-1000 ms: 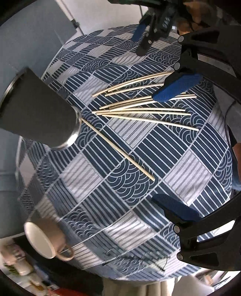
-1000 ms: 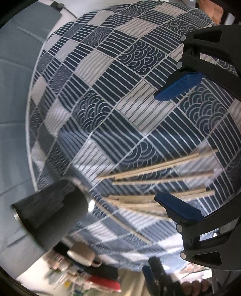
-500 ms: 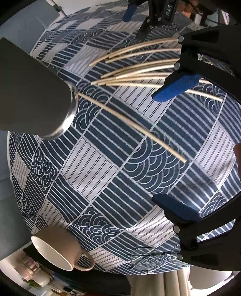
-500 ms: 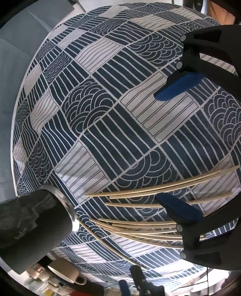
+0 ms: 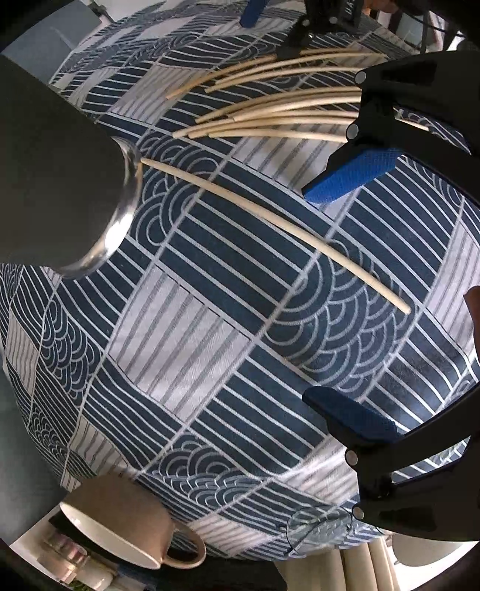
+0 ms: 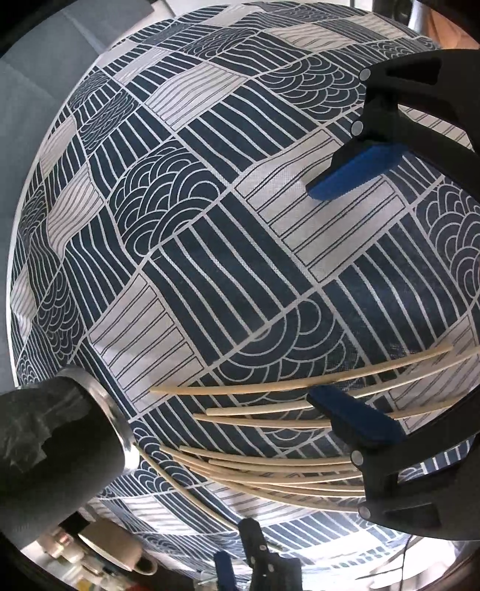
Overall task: Organize utensils
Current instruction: 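Lower both tools toward the scattered wooden chopsticks, then close the left tool on one chopstick while the right tool grasps another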
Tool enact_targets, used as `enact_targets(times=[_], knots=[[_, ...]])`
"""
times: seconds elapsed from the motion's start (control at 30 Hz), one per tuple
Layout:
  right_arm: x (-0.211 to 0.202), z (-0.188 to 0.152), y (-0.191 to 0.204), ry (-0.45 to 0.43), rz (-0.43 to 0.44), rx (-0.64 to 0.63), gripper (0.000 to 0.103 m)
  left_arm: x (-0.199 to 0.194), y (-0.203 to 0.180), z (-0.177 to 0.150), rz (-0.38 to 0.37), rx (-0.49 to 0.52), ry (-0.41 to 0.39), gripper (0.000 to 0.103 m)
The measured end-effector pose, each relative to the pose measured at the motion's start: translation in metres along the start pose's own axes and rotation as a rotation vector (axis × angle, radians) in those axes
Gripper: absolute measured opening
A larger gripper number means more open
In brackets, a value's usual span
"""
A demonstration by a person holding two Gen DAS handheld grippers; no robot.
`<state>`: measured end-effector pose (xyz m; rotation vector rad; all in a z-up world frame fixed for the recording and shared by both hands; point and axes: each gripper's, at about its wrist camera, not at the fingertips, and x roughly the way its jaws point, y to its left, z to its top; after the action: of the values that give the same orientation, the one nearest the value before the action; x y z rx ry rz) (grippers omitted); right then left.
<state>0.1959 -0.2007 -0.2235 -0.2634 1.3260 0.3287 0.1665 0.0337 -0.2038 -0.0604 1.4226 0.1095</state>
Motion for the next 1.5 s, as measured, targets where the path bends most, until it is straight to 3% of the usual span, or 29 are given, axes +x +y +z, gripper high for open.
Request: enact_targets(times=[0.3, 0.5, 0.6, 0.63, 0.67, 0.7, 0.73, 0.8, 0.9, 1.07, 1.3, 1.5], knots=[[-0.007, -0.019, 0.002, -0.059, 0.005, -0.016, 0.097, 0.004, 0.0, 0.02, -0.013, 0.047, -0.055, 0.099], [-0.012, -0.032, 0.005, -0.06, 0.002, -0.023, 0.092, -0.001, -0.006, 0.007, -0.013, 0.055, -0.086, 0.098], [-0.023, -0.037, 0.002, -0.072, 0.006, -0.039, 0.063, -0.007, -0.004, 0.0, -0.021, 0.078, -0.105, 0.088], [-0.025, -0.039, 0.0, -0.069, 0.002, -0.041, 0.049, -0.009, -0.003, -0.005, -0.025, 0.086, -0.111, 0.083], [-0.028, -0.041, -0.002, -0.07, 0.004, -0.045, 0.036, -0.011, -0.003, -0.006, -0.029, 0.098, -0.115, 0.072], [-0.03, -0.043, -0.004, -0.072, 0.005, -0.048, 0.029, -0.014, -0.002, -0.008, -0.034, 0.117, -0.118, 0.06], [-0.03, -0.044, -0.006, -0.07, 0.004, -0.05, 0.018, -0.016, -0.002, -0.009, -0.04, 0.145, -0.121, 0.055], [-0.031, -0.048, -0.008, -0.064, -0.006, -0.066, 0.009, -0.018, 0.004, -0.011, -0.047, 0.157, -0.118, 0.03], [-0.031, -0.051, -0.014, -0.051, -0.018, -0.068, 0.005, -0.02, 0.019, -0.012, -0.072, 0.136, -0.098, 0.005], [-0.032, -0.046, -0.028, -0.025, 0.035, 0.012, 0.005, -0.017, 0.038, -0.016, -0.14, 0.058, -0.051, 0.005], [-0.04, -0.057, -0.055, -0.014, 0.212, 0.17, 0.005, -0.028, 0.05, -0.045, -0.219, -0.054, 0.003, 0.004], [-0.071, -0.063, -0.058, -0.094, 0.31, 0.191, 0.005, -0.063, 0.066, -0.06, -0.247, -0.11, -0.055, 0.004]])
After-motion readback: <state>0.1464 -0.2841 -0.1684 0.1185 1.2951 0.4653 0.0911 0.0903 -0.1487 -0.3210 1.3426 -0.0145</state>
